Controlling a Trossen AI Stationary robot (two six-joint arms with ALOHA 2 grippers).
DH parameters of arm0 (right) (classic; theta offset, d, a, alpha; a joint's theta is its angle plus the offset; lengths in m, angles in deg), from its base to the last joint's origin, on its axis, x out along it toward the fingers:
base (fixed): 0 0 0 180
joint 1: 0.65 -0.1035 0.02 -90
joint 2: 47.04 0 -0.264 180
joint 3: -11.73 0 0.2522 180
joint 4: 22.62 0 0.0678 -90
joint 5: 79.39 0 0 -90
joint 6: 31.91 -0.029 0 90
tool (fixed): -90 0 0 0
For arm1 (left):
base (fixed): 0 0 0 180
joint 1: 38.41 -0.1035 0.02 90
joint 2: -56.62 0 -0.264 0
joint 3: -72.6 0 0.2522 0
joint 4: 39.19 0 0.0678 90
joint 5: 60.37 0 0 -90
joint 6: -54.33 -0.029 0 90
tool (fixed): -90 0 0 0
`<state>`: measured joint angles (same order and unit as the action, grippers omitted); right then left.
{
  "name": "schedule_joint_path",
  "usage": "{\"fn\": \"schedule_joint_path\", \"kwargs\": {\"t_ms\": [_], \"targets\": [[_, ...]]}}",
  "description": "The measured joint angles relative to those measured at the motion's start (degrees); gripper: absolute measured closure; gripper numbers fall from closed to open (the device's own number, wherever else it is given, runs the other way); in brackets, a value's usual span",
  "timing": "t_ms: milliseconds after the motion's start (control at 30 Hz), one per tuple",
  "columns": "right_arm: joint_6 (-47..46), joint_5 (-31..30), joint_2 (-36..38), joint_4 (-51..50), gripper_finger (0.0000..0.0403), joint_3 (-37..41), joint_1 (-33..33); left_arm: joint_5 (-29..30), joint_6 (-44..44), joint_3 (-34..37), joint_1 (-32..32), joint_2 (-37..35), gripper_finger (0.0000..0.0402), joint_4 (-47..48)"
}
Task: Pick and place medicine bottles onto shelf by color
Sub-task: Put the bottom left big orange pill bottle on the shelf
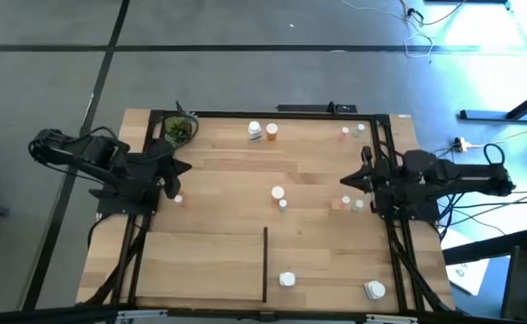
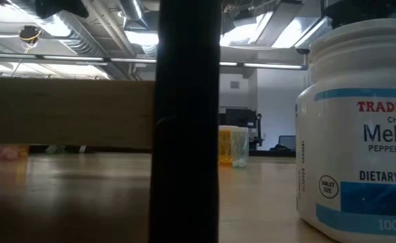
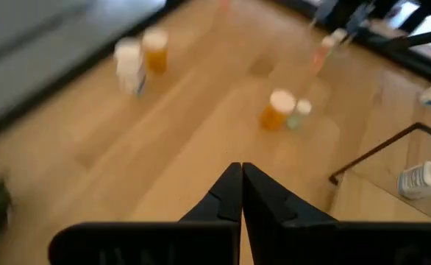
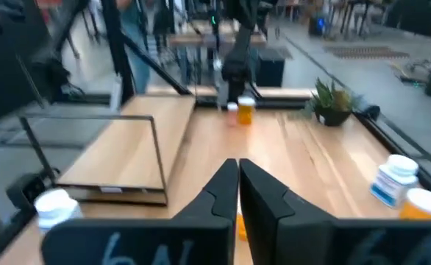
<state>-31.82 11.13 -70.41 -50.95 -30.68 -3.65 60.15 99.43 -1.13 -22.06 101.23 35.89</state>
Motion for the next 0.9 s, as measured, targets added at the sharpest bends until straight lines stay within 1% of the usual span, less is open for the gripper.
{"fn": "schedule_joint_path", "kwargs": {"t_ms": [67, 167, 267, 400, 467, 600, 733, 900], "targets": [[0.5, -2.8, -4.9, -2.6, 0.0385, -4.1, 0.1, -2.4, 5.1, -0.6, -1.1, 1.3, 0.0401, 2.5], [0.4, -6.6, -11.2, -6.6, 0.0385, -9.9, 0.2, -8.0, 13.1, -0.8, -3.3, 2.5, 0.0397, 5.0], [0.1, -6.9, -16.2, -10.4, 0.0385, -15.3, 0.2, -13.9, 20.2, -0.8, -5.6, 3.6, 0.0391, 8.4], [0.1, -6.9, -21.1, -14.1, 0.0385, -21.2, 0.6, -18.6, 28.3, -0.8, -8.6, 4.7, 0.0383, 12.8], [0.2, -6.9, -22.6, -14.8, 0.0385, -23.2, 1.4, -19.6, 31.7, -0.8, -10.0, 5.0, 0.0380, 14.6], [0.2, -7.0, -24.3, -14.6, 0.0385, -25.0, 2.9, -19.7, 37.4, -0.8, -12.3, 4.9, 0.0377, 15.7], [0.2, -7.0, -24.7, -14.5, 0.0385, -25.2, 3.5, -19.1, 38.2, -0.8, -13.8, 4.9, 0.0377, 15.8], [0.2, -6.9, -24.8, -14.5, 0.0385, -25.2, 3.5, -19.1, 37.0, -0.8, -14.0, 4.9, 0.0384, 15.8]]}}
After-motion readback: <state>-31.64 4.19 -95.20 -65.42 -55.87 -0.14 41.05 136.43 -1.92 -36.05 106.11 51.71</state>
